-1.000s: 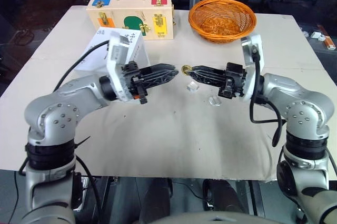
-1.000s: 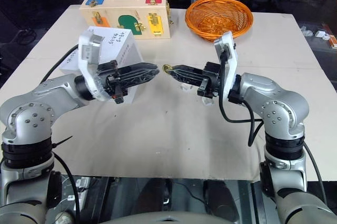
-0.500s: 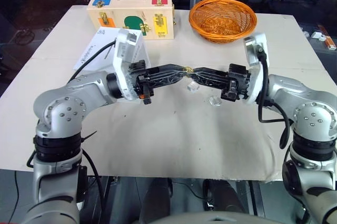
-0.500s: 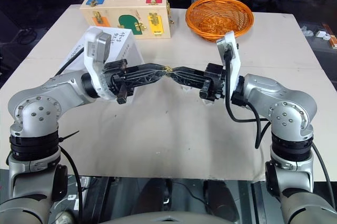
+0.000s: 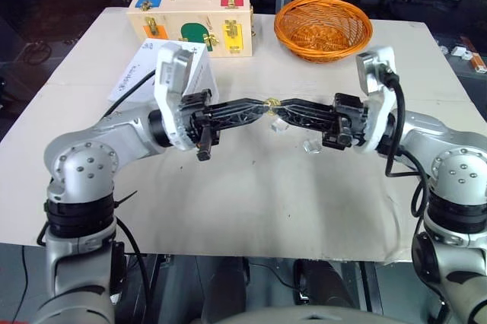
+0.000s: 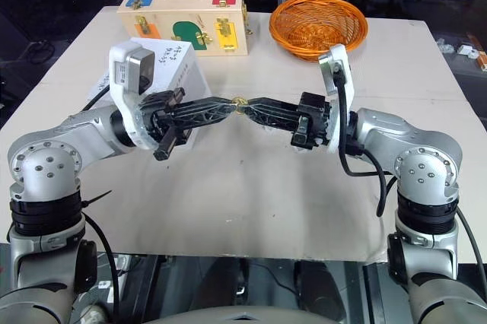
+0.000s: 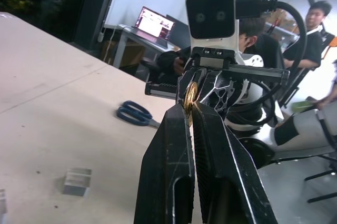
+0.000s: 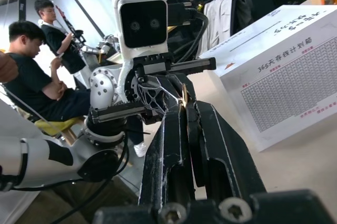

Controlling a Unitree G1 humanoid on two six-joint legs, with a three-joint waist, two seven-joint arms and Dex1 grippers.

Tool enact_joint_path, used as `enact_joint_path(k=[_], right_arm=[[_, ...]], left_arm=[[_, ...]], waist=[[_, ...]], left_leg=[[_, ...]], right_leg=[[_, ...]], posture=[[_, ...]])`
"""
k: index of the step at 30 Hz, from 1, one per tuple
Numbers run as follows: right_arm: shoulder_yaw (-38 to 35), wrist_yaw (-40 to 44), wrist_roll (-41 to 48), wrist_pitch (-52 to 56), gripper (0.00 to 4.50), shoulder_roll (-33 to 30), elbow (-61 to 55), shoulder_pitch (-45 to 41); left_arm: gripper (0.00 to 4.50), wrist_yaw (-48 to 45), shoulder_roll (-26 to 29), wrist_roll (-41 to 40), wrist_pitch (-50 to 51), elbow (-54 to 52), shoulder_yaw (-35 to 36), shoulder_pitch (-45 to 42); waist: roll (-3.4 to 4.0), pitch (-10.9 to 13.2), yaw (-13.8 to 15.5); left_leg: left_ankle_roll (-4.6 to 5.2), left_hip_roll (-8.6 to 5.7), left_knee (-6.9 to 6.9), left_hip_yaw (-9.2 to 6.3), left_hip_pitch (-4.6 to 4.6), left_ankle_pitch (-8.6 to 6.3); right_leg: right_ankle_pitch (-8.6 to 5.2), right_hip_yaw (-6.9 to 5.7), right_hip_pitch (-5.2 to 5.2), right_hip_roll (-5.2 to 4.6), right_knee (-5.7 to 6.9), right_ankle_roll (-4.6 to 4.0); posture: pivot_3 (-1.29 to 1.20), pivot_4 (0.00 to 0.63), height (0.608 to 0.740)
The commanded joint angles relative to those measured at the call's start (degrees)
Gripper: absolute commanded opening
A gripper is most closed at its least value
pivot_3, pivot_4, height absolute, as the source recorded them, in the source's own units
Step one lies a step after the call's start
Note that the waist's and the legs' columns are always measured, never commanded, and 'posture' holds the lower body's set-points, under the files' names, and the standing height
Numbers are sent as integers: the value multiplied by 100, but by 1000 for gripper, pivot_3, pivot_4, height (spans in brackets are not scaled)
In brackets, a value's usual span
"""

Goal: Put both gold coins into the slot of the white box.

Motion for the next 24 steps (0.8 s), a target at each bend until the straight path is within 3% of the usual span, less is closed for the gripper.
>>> enact_joint_path(k=[1, 4, 8, 14, 17, 20, 24], right_arm=[[66, 71, 421, -89, 928, 7, -329, -58], [32, -17, 386, -134, 2215, -102, -331, -78], [-40, -23, -45, -416, 4287, -445, -432, -58], [199, 487, -963, -1160, 4408, -1050, -655, -1], [216, 827, -1238, -1423, 4408, -1328, -635, -108], [209, 1221, -1575, -1762, 4408, -1648, -483, -330], [372, 1633, -1972, -2209, 4408, -1770, -126, -521]], left_arm=[[0, 233, -72, -304, 87, -125, 87, 32], [0, 465, -62, -732, 193, 20, 304, 20], [0, 867, 249, -1252, 306, 270, 797, 23], [0, 1568, 806, -1158, 174, 404, 1333, -19], [0, 2082, 1469, -348, -68, 581, 1646, -162], [0, 2404, 2611, 487, 340, 1312, 1449, -475], [0, 2634, 2806, 576, 1344, 2450, 931, -1538]], waist=[[0, 0, 0], [0, 0, -6], [0, 0, -9], [-1, 2, 1], [-7, 6, -1], [-13, 19, -33], [-12, 19, 60]], left_leg=[[0, 0, 0, 0, 0, 0], [0, 0, 0, -1, 0, 0], [0, 0, 0, -2, 0, 0], [0, 0, -1, -1, 1, 0], [0, 0, -1, -1, 0, 0], [0, 1, -3, 1, 0, 0], [0, -1, -11, 6, 4, 0]], right_leg=[[0, 0, 0, 0, 0, 0], [0, 0, 0, 0, 0, 0], [0, 0, 0, 0, 0, 0], [-1, 0, -1, 0, -3, 1], [-1, -1, -1, 0, -2, 1], [-1, 2, -8, 4, 0, 1], [-2, 0, -8, 0, -6, 2]], posture=[[0, 150, 726], [0, 150, 726], [0, 150, 726], [0, 150, 726], [0, 150, 726], [0, 150, 726], [0, 150, 726]])
